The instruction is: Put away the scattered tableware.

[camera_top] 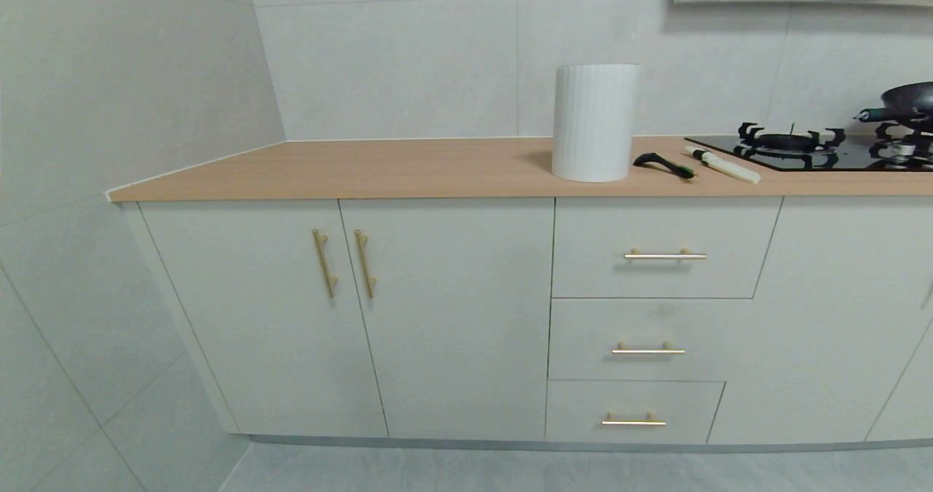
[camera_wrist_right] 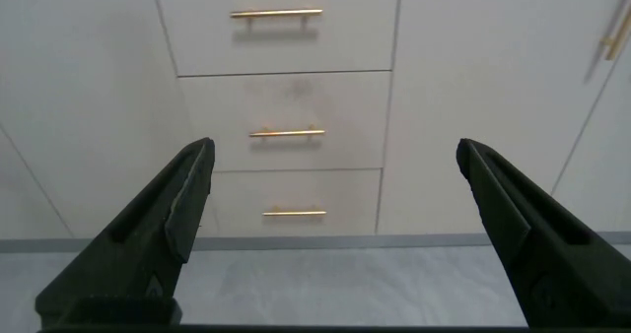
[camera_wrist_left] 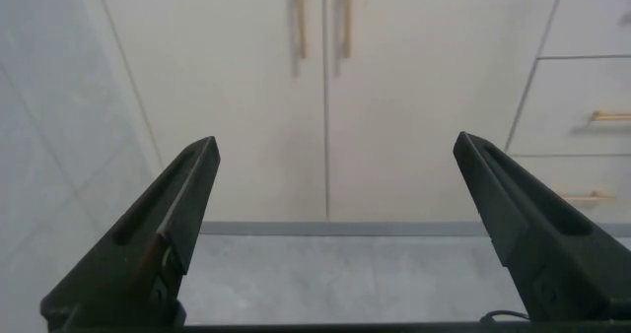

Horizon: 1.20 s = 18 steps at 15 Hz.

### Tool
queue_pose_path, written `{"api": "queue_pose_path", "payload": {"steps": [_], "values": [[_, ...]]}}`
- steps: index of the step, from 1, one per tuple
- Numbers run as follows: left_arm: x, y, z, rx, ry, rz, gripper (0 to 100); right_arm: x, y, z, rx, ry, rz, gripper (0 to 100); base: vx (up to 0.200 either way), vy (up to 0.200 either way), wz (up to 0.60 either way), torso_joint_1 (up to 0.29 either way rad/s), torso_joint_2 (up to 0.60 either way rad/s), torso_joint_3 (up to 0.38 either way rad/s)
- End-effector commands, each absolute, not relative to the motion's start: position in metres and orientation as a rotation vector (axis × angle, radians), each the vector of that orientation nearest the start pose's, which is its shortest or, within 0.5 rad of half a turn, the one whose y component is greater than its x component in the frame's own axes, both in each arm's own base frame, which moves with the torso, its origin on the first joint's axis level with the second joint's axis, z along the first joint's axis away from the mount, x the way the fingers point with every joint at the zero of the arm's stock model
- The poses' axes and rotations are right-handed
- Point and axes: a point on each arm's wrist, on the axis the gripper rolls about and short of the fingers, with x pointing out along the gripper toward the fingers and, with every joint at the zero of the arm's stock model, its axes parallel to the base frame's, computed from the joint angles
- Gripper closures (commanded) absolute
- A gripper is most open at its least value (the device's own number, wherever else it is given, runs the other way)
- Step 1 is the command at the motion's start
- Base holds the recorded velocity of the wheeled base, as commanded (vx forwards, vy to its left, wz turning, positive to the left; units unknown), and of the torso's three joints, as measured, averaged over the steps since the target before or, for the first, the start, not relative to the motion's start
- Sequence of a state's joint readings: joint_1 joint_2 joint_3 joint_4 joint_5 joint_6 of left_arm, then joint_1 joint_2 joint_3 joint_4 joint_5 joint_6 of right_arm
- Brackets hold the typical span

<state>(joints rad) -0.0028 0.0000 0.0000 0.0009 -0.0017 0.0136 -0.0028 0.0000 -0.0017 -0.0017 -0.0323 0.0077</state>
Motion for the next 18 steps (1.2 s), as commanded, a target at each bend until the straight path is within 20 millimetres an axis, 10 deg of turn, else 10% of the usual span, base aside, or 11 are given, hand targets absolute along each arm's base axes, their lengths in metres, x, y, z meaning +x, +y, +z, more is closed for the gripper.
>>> {"api": "queue_pose_path", "payload": {"steps": [1, 18], "values": [[-0.0228, 0.0000, 0.0755, 0.014, 0.000, -0.005, 0, -0.0228, -0.0007, 0.0761, 0.008, -0.002, -0.035, 0, 0.000, 0.000, 0.00, 0.000, 0.00, 0.000], [-0.0228, 0.0000, 0.0755, 0.011, 0.000, -0.003, 0, -0.0228, -0.0007, 0.0763, 0.008, -0.003, -0.037, 0, 0.071, 0.000, -0.04, 0.000, 0.00, 0.000]]}}
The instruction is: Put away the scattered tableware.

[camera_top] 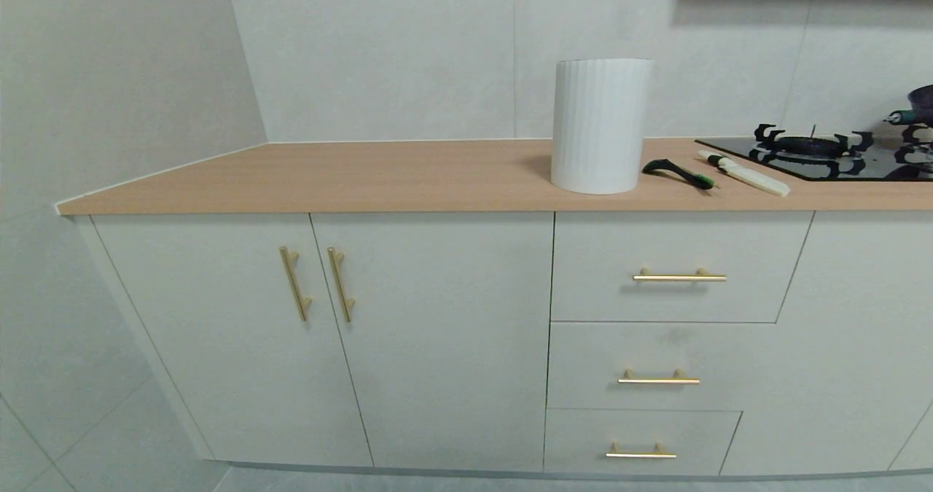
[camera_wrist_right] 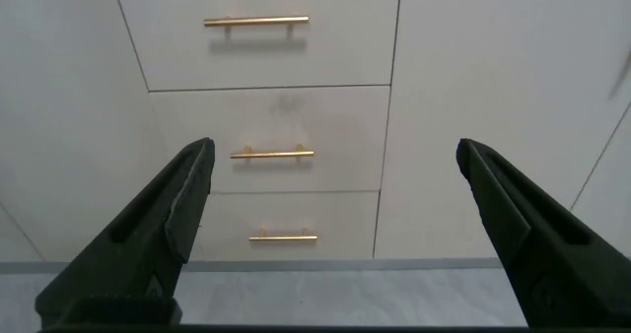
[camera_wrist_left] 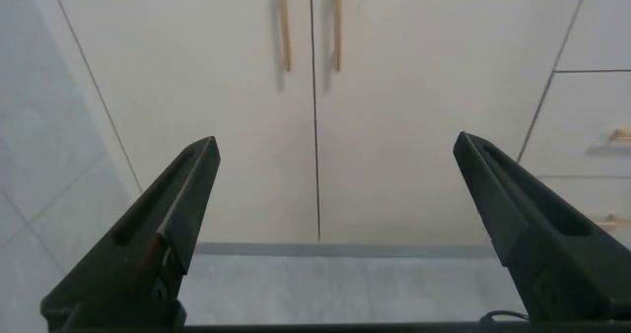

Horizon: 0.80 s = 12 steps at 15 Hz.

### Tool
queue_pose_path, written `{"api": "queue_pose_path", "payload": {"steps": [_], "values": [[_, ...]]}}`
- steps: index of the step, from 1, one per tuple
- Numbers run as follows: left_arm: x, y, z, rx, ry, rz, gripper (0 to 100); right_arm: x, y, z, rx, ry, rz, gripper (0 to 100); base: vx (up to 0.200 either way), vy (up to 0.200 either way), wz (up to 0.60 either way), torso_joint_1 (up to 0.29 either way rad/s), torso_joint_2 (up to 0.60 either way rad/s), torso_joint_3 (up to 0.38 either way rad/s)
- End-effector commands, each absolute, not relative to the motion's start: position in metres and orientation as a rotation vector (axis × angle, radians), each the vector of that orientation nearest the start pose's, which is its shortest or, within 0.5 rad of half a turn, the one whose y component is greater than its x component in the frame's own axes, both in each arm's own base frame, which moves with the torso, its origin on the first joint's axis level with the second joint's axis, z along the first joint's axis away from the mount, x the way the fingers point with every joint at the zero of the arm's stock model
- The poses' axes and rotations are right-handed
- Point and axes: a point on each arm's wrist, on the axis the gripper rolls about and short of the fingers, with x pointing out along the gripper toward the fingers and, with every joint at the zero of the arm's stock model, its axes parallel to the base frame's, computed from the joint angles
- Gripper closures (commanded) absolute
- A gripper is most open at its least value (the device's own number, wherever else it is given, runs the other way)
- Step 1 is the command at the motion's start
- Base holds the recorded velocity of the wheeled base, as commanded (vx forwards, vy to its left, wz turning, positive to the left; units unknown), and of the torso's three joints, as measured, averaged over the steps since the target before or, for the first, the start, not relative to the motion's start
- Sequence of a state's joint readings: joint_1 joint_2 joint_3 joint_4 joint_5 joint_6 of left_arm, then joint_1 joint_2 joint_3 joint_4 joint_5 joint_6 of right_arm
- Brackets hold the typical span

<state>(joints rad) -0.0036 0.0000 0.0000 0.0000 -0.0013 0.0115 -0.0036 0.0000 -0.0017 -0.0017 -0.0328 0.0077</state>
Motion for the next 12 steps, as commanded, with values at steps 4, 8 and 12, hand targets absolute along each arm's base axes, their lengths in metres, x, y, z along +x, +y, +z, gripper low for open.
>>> {"api": "queue_pose_path", "payload": {"steps": [4, 8, 12], "values": [[-0.0228, 0.0001, 0.0755, 0.011, 0.000, -0.003, 0, -0.0228, -0.0007, 0.0761, 0.008, -0.002, -0.037, 0, 0.000, 0.000, -0.30, 0.000, 0.00, 0.000], [-0.0228, 0.0001, 0.0755, 0.011, 0.000, -0.003, 0, -0.0228, -0.0007, 0.0761, 0.009, -0.002, -0.037, 0, 0.000, 0.000, 0.00, 0.000, 0.00, 0.000], [-0.0228, 0.0001, 0.0755, 0.011, 0.000, -0.003, 0, -0.0228, -0.0007, 0.0761, 0.009, -0.002, -0.037, 0, 0.100, 0.000, 0.00, 0.000, 0.00, 0.000]]}}
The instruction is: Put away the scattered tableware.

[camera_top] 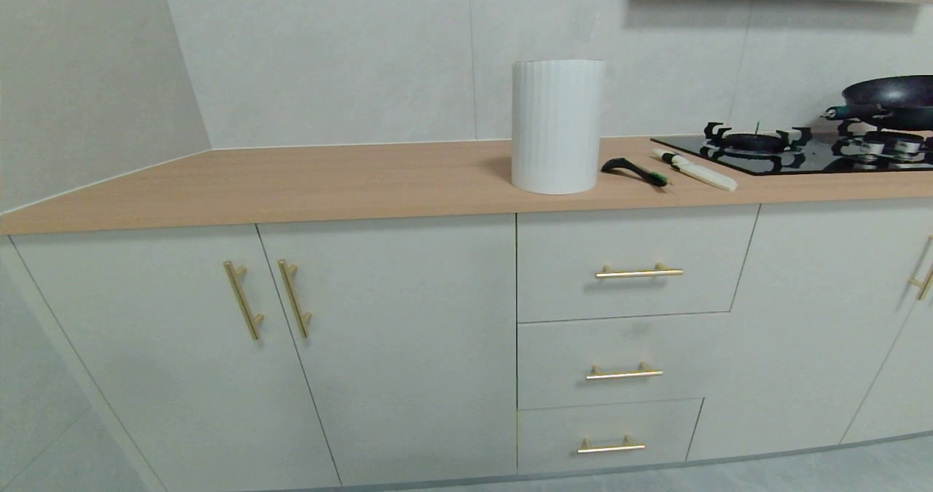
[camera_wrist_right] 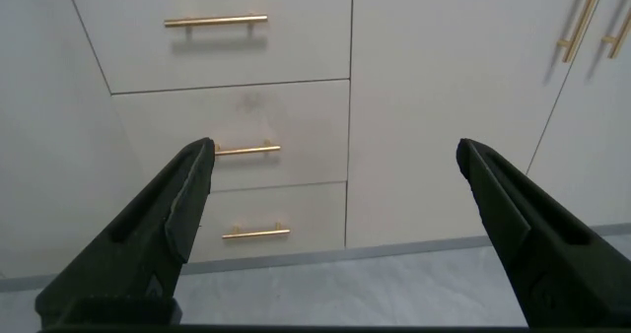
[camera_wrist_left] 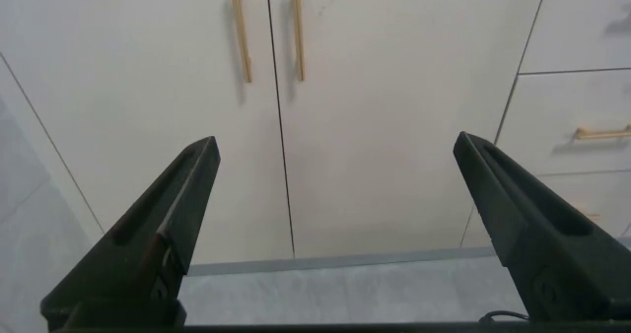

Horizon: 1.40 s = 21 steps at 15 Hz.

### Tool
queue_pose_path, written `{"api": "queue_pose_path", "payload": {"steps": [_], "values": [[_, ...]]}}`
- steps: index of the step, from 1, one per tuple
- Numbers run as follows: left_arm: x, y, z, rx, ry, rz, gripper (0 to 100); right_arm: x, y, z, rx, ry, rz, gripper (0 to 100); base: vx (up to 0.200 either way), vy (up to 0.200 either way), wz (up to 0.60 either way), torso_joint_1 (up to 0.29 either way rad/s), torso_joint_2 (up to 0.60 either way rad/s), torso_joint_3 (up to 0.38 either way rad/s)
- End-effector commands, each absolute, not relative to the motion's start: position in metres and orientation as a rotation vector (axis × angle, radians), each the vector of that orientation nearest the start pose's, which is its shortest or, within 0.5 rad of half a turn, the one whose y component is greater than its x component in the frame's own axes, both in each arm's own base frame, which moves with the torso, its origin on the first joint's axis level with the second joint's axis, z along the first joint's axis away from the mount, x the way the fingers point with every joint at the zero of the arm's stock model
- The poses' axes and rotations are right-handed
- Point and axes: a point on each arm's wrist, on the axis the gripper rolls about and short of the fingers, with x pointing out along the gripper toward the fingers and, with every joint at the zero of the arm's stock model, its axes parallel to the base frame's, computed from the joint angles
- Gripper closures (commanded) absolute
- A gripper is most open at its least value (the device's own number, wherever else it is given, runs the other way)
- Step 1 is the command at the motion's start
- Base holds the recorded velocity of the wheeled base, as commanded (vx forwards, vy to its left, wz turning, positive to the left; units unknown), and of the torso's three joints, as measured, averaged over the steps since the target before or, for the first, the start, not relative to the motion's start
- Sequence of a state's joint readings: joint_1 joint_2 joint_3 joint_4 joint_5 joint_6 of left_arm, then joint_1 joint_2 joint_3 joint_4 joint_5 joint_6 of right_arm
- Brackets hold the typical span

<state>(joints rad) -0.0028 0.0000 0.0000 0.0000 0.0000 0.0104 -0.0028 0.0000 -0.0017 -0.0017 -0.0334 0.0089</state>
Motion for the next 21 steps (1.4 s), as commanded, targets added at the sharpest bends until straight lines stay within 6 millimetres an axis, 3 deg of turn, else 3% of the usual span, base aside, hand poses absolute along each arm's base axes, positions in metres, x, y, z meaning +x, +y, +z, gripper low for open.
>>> {"api": "queue_pose_path", "payload": {"steps": [1, 14, 15, 16, 17, 19, 21], "values": [[-0.023, 0.000, 0.075, 0.011, 0.000, -0.003, 0, -0.023, -0.001, 0.076, 0.009, -0.002, -0.037, 0, 0.000, 0.000, 0.00, 0.000, 0.00, 0.000], [-0.023, 0.000, 0.075, 0.009, 0.000, -0.003, 0, -0.024, 0.000, 0.079, -0.038, -0.013, -0.023, 0, 0.000, 0.000, 0.00, 0.000, 0.00, 0.000], [-0.023, 0.000, 0.075, 0.009, 0.000, -0.002, 0, -0.026, 0.000, 0.088, -0.034, -0.048, -0.001, 0, 0.000, 0.000, 0.00, 0.000, 0.00, 0.000], [-0.023, 0.000, 0.075, 0.009, 0.000, -0.003, 0, -0.033, 0.001, 0.126, 0.044, -0.103, 0.116, 0, 0.000, 0.000, 0.00, 0.000, 0.00, 0.000], [-0.023, 0.000, 0.075, 0.009, 0.000, -0.002, 0, -0.028, 0.002, 0.139, 0.047, -0.063, 0.183, 0, 0.000, 0.000, 0.00, 0.000, 0.00, 0.000], [-0.023, 0.000, 0.075, 0.009, 0.000, -0.003, 0, 0.002, 0.005, 0.154, 0.060, 0.129, 0.317, 0, 0.000, 0.000, 0.00, 0.000, 0.00, 0.000], [-0.023, 0.000, 0.075, 0.009, 0.000, -0.003, 0, 0.032, 0.009, 0.161, 0.068, 0.285, 0.342, 0, 0.000, 0.000, 0.00, 0.000, 0.00, 0.000]]}}
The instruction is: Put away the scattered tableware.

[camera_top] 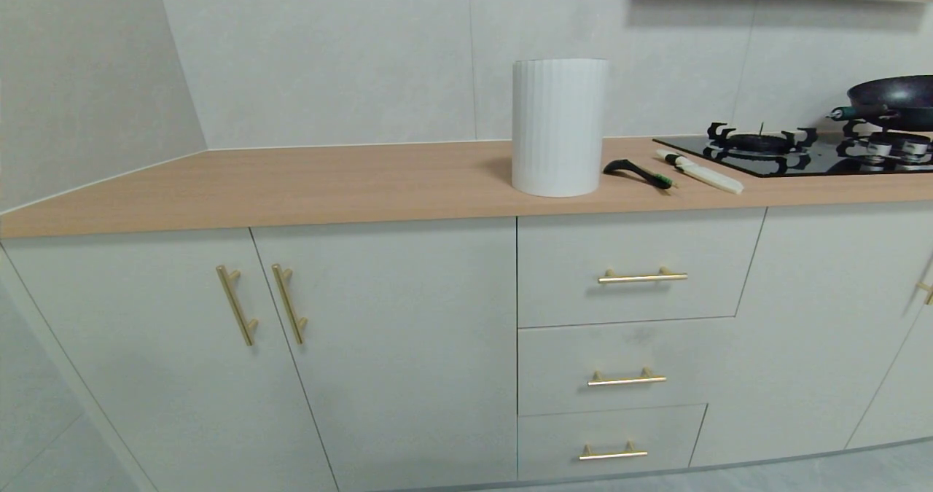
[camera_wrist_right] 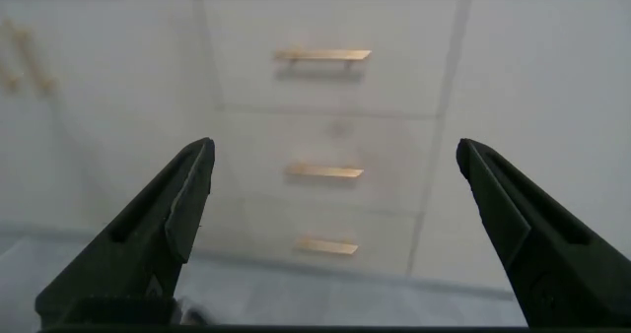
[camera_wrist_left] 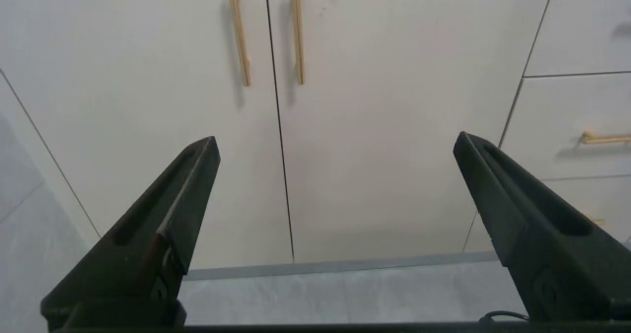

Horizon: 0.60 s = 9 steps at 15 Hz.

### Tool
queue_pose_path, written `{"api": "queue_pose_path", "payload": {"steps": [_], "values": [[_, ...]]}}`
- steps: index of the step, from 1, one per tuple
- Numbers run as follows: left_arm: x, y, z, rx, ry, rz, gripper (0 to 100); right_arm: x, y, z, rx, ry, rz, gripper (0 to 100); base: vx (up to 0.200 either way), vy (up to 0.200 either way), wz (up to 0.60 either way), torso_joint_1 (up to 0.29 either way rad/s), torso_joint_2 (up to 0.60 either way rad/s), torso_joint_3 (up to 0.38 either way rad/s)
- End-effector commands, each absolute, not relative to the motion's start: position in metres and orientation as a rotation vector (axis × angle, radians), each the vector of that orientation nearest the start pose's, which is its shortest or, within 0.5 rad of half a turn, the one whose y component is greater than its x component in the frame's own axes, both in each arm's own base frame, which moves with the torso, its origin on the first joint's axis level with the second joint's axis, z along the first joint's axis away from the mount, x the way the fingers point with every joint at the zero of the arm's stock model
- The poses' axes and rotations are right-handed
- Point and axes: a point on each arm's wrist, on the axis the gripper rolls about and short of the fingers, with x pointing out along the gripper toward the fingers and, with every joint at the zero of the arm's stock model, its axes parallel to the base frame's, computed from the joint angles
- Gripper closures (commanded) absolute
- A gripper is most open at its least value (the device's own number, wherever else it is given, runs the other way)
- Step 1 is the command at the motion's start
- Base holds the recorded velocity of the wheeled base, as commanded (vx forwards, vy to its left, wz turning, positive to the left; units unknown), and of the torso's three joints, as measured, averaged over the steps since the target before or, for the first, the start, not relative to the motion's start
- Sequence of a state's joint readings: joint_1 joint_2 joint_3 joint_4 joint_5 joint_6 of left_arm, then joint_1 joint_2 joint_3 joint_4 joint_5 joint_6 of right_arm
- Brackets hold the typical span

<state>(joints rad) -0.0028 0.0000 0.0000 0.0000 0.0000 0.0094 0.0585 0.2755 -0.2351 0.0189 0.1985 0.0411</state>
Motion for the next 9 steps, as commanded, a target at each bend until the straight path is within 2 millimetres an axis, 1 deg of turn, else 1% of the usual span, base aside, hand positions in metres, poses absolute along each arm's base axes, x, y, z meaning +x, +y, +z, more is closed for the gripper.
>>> {"api": "queue_pose_path", "payload": {"steps": [1, 2, 3, 4, 5, 7, 9], "values": [[-0.023, 0.000, 0.075, 0.009, 0.000, -0.003, 0, 0.058, 0.012, 0.167, 0.073, 0.386, 0.347, 0, 0.000, 0.000, 0.00, 0.000, 0.00, 0.000], [-0.023, 0.000, 0.075, 0.009, 0.000, -0.002, 0, 0.076, 0.014, 0.167, 0.076, 0.458, 0.341, 0, 0.000, 0.000, 0.00, 0.000, 0.00, 0.000], [-0.023, 0.000, 0.075, 0.009, 0.000, -0.003, 0, 0.086, 0.015, 0.167, 0.077, 0.488, 0.341, 0, 0.000, 0.000, 0.00, 0.000, 0.00, 0.000], [-0.023, 0.000, 0.075, 0.009, 0.000, -0.002, 0, 0.117, 0.019, 0.165, 0.082, 0.552, 0.337, 0, 0.000, 0.000, 0.00, 0.000, 0.00, 0.000], [-0.023, 0.000, 0.075, 0.009, 0.000, -0.003, 0, 0.134, 0.021, 0.162, 0.083, 0.564, 0.336, 0, 0.000, 0.000, 0.00, 0.000, 0.00, 0.000], [-0.023, 0.000, 0.075, 0.009, 0.000, -0.003, 0, 0.179, 0.026, 0.145, 0.088, 0.588, 0.338, 0, 0.000, 0.000, 0.00, 0.000, 0.00, 0.000], [-0.023, 0.000, 0.075, 0.009, 0.000, -0.003, 0, 0.212, 0.033, 0.127, 0.081, 0.572, 0.345, 0, 0.000, 0.000, 0.00, 0.000, 0.00, 0.000]]}}
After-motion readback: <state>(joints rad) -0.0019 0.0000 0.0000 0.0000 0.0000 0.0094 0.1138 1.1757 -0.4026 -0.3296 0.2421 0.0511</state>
